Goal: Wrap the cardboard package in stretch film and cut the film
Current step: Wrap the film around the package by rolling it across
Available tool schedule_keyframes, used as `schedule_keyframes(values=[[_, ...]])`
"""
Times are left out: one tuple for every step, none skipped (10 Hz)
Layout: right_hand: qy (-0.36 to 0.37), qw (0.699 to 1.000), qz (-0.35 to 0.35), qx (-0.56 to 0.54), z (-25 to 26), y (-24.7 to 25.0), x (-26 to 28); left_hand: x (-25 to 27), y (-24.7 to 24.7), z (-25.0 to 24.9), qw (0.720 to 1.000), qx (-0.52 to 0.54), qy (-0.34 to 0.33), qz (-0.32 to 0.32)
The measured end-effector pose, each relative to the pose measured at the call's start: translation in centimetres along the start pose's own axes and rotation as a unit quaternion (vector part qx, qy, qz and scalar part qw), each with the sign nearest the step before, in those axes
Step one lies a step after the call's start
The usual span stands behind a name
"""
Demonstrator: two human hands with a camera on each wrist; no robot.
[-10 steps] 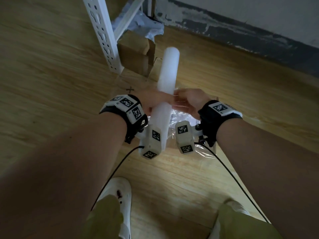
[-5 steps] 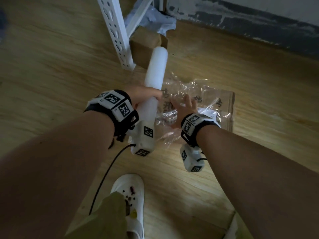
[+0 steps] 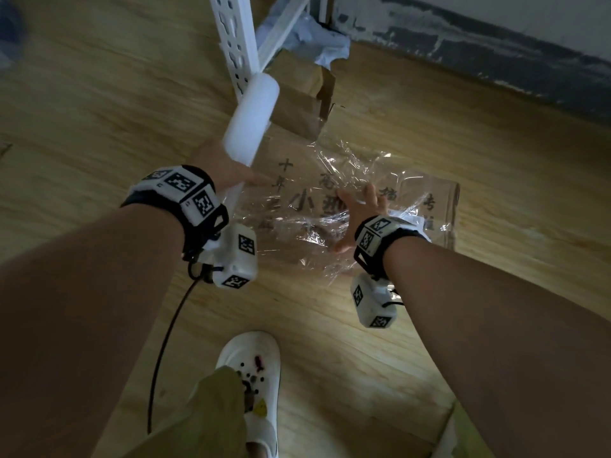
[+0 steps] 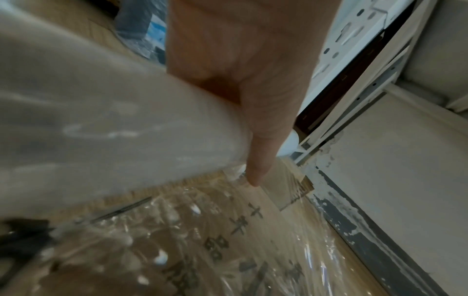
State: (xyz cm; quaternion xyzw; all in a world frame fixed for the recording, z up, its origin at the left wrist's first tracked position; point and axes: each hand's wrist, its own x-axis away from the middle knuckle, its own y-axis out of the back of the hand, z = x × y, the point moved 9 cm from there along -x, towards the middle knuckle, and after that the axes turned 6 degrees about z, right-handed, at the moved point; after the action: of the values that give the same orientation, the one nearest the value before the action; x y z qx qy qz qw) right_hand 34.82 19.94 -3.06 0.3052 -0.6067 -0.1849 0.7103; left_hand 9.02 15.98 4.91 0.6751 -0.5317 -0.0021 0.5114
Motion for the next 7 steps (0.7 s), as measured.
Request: schedule_keyframes(values=[[-0.008, 1.000, -0.004, -0.011, 0.2, 0.3, -0.1, -0.8, -0.3, 1.6, 0.999, 0.027, 0.019, 0.005], [-0.013, 1.000, 0.006, -0.014, 0.3, 0.2, -0.1, -1.3, -0.2, 2.3, 0.997, 0.074, 0.039, -0.003], [-0.017, 1.000, 0.009, -0.003, 0.5, 0.3, -0.1, -1.8, 0.2, 2.5, 0.995, 0.092, 0.037, -0.016], [-0.026, 1.000, 0.008, -0.002, 0.6, 0.9, 0.1, -2.2, 0.8, 2.9, 0.998, 0.049, 0.021, -0.043], [-0.004, 1.000, -0.013, -0.020, 1.3, 1.7, -0.3, -2.6, 1.3, 3.1, 0.998, 0.013, 0.014, -0.058], [-0.006, 0.998, -0.025, -0.050, 1.8, 2.8, -0.5, -3.1, 1.4, 3.3, 0.998, 0.000, 0.019, -0.054], [-0.012, 0.999, -0.010, -0.048, 2.1, 3.5, -0.5, -3.5, 1.4, 3.4, 0.998, -0.007, 0.017, -0.058]])
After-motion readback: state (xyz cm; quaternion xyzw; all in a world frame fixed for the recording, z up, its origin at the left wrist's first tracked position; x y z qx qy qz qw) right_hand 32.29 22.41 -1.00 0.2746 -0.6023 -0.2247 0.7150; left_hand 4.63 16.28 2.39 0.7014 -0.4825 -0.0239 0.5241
